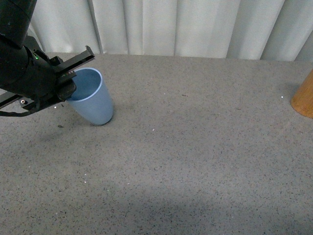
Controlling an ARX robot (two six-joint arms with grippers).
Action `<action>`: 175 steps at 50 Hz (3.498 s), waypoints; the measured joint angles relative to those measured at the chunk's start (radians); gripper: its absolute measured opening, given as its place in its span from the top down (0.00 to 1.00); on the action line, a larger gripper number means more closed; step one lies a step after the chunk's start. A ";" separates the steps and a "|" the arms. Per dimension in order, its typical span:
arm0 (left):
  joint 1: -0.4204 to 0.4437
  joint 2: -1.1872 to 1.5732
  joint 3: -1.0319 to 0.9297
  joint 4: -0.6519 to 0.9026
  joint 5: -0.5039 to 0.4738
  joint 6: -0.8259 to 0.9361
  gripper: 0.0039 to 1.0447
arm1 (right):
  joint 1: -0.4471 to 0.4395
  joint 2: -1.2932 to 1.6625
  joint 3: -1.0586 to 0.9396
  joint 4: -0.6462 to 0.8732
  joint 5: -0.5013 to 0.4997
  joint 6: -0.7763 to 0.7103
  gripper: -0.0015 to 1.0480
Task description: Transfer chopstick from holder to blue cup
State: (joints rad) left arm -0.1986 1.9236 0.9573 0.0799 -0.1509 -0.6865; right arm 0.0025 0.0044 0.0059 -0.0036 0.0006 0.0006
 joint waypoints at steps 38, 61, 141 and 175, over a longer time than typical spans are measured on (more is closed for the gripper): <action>-0.302 -0.103 -0.121 0.062 0.122 -0.267 0.97 | 0.000 0.000 0.000 0.000 0.000 0.000 0.09; -0.399 -0.018 -0.043 0.045 0.061 -0.400 0.97 | 0.000 0.000 0.000 0.000 0.000 0.000 0.09; -0.387 0.098 0.127 -0.069 -0.102 -0.342 0.97 | 0.000 0.000 0.000 0.000 0.000 0.000 0.09; -0.396 0.105 0.146 -0.066 -0.082 -0.335 0.23 | 0.000 0.000 0.000 0.000 0.000 0.000 0.09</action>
State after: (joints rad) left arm -0.5949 2.0289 1.1030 0.0135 -0.2325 -1.0210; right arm 0.0025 0.0044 0.0059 -0.0036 0.0006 0.0006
